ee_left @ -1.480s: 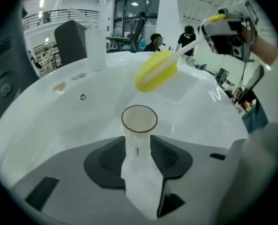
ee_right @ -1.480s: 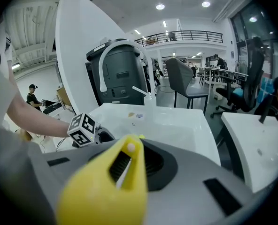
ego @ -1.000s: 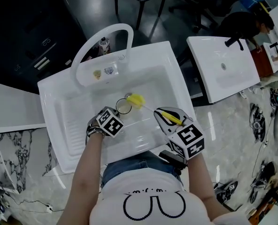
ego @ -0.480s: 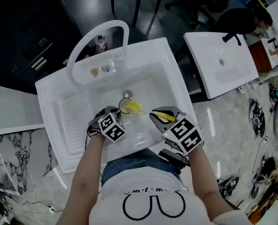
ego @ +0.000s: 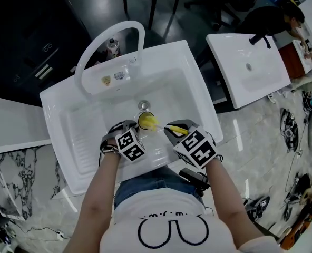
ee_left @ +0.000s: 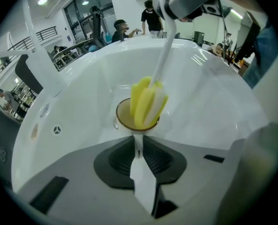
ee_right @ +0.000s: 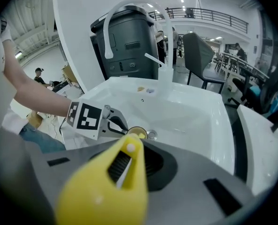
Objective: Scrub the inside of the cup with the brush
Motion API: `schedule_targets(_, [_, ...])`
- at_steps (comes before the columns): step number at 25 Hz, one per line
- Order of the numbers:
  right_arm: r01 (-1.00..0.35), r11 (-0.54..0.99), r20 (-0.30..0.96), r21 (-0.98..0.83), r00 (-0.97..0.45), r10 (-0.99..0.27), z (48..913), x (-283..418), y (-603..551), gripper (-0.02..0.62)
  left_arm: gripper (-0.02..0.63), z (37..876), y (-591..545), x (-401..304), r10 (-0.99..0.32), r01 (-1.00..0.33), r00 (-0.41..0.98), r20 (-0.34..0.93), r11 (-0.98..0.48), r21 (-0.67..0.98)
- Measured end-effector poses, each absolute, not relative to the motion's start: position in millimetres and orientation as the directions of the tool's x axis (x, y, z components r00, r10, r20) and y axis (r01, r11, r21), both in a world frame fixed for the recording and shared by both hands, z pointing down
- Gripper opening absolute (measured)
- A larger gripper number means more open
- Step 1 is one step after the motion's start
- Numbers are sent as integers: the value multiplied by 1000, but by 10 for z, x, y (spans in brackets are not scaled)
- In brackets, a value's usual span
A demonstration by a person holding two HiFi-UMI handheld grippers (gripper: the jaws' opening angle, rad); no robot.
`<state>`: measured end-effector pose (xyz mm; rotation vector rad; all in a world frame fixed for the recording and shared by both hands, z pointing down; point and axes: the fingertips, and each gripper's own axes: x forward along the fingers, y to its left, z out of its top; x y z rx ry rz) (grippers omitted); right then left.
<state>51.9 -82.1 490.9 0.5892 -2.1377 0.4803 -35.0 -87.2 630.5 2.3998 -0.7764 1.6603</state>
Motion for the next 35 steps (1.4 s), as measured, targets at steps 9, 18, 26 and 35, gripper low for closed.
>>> schedule_targets(9, [-592, 794, 826, -134, -510, -241, 5304, 339, -896, 41, 64, 6299, -824, -291, -322, -439, 270, 908, -880, -182])
schedule_targets(18, [-608, 786, 783, -115, -542, -305, 5091, 370, -877, 41, 64, 6319, -826, -310, -318, -464, 273, 908, -870, -165])
schedule_targets(26, [-643, 755, 723, -131, -583, -371, 4836, 515, -811, 41, 64, 6284, -853, -324, -331, -467, 261, 907, -865, -181])
schedule_targets(35, [-619, 776, 749, -118, -569, -340, 5285, 258, -950, 41, 64, 6310, -856, -323, -322, -482, 259, 911, -860, -167])
